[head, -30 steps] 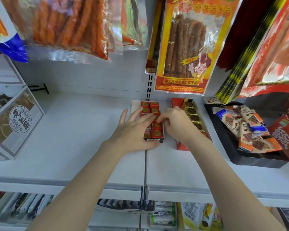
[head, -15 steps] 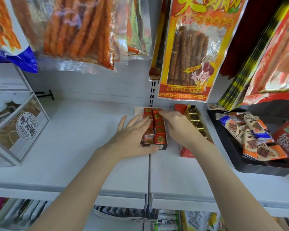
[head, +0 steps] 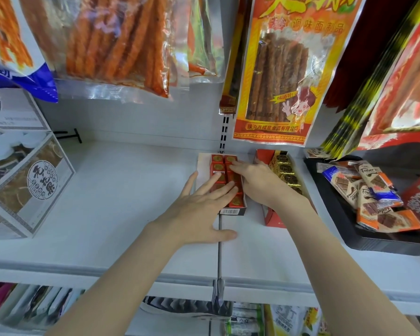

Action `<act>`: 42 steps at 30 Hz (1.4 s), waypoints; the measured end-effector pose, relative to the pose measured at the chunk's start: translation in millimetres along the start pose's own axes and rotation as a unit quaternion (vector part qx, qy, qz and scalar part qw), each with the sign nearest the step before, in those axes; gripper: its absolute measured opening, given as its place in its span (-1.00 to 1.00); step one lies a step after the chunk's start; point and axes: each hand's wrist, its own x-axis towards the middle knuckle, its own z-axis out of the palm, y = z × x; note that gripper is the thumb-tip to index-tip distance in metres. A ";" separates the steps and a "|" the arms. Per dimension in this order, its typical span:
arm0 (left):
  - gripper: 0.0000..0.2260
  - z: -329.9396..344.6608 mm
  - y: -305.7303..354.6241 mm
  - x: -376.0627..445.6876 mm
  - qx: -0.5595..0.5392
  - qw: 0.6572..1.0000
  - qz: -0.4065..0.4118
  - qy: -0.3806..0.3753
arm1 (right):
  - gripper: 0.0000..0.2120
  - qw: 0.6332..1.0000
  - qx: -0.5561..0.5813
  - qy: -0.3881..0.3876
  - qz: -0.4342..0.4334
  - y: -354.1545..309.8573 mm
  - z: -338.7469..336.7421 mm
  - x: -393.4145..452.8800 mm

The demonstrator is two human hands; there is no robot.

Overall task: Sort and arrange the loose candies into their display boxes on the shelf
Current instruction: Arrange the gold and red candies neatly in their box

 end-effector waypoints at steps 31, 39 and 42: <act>-0.31 -4.3 8.2 0.7 0.025 0.998 0.006 0.054 | -0.49 0.999 0.027 -0.019 0.011 8.7 -0.6 -10.2; -0.32 -4.0 7.3 0.2 0.015 0.998 0.021 0.064 | -0.44 0.998 0.065 -0.016 0.014 9.5 -2.5 -11.3; -0.32 -6.2 9.5 1.0 0.005 0.997 0.029 0.069 | -0.43 0.997 0.075 -0.008 0.027 9.9 -2.9 -11.5</act>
